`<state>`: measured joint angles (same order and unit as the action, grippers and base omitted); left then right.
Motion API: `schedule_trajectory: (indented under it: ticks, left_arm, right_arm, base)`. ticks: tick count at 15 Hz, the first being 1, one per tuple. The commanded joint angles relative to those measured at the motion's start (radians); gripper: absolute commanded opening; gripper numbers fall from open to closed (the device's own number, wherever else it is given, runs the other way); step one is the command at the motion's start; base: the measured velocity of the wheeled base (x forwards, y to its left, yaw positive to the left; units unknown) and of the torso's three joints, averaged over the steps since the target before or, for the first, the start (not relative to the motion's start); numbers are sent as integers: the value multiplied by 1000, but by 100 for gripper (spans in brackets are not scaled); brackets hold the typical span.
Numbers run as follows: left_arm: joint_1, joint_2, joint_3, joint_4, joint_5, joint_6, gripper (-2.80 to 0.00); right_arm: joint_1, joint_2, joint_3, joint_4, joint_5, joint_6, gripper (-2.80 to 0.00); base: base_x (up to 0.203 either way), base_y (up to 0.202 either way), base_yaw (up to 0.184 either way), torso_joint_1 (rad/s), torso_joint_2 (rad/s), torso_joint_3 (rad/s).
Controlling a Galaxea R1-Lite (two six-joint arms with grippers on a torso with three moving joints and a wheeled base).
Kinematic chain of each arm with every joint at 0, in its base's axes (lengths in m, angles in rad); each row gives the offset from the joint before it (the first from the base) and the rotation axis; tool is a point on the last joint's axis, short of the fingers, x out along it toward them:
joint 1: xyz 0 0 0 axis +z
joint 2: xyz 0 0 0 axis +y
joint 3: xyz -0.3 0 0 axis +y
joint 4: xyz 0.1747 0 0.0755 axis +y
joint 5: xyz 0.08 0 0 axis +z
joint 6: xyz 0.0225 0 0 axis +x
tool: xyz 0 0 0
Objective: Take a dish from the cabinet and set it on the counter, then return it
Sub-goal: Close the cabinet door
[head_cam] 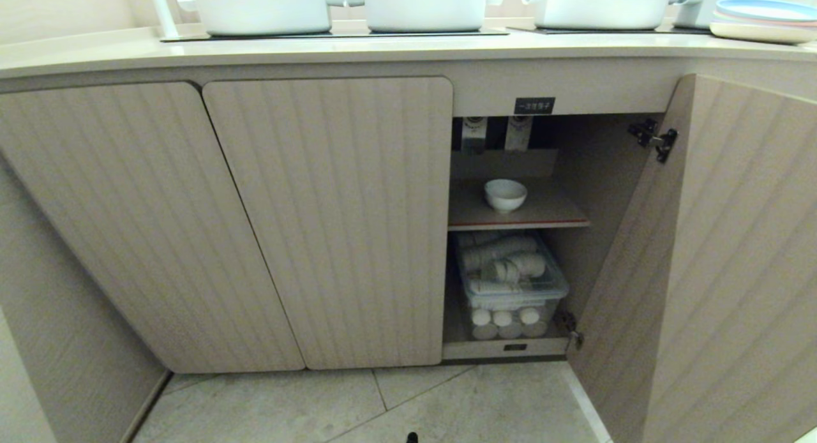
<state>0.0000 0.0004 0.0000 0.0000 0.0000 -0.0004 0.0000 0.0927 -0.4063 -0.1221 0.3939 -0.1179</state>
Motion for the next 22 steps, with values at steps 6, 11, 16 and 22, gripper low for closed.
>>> schedule_trajectory:
  ticks: [6,11,16,22]
  left_arm:
    - [0,0,0,-1,0,0,-280]
    - [0,0,0,-2,0,0,-280]
    - [0,0,0,0,0,0,-280]
    - [0,0,0,0,2,0,-280]
  right_arm:
    - [16,104,-98,-8,166,82,-280]
    - [144,205,-97,-104,153,66,-280]
    - [380,183,-84,-102,-13,-20,-280]
    - [417,186,-116,-95,-199,-13,-280]
  base:
    - [0,0,0,0,0,0]
    - [0,0,0,0,0,0]
    - [0,0,0,0,0,0]
    - [0,0,0,0,0,0]
